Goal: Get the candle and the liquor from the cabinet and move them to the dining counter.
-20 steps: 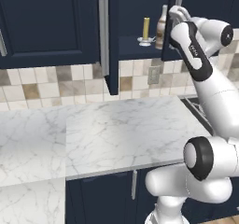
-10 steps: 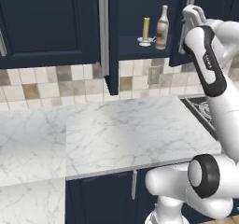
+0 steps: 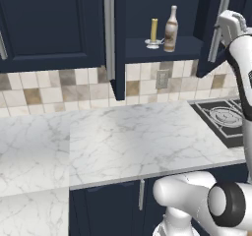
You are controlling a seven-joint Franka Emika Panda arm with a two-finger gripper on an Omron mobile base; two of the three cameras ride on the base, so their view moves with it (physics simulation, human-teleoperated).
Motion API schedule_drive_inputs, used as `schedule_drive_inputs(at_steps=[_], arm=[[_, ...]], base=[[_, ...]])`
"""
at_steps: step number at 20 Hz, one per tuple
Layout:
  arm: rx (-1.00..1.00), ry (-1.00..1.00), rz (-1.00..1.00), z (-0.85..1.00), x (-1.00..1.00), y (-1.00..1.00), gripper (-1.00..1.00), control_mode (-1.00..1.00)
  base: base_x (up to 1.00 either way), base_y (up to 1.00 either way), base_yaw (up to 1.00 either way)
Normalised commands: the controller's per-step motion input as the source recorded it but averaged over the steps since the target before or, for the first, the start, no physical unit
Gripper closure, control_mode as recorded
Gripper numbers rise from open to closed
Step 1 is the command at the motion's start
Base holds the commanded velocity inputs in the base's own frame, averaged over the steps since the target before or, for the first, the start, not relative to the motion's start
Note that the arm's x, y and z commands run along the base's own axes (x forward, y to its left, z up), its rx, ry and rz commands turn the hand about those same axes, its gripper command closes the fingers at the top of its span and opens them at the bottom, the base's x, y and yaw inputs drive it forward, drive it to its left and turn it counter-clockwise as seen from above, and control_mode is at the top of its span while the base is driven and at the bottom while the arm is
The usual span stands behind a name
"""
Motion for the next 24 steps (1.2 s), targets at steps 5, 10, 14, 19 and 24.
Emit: schedule_drive_inputs(at_steps=[5, 10, 14, 19, 24], arm=[[0.19, 0.01, 0.12, 0.00, -0.87, -0.45, 1.00, -1.00], [0.18, 0.08, 0.09, 0.00, -0.81, -0.44, 1.00, -1.00], [0.10, 0.24, 0.02, -0.40, -0.36, -0.04, -1.00, -1.00], [0.10, 0.15, 0.00, -0.42, -0.47, 0.04, -1.00, -1.00], [0.12, 0.09, 0.00, -0.22, -0.64, 0.07, -1.00, -1.00]], base=[[0.00, 0.00, 0.00], [0.00, 0.00, 0.00], [0.00, 0.00, 0.00], [0.00, 0.00, 0.00], [0.00, 0.00, 0.00]])
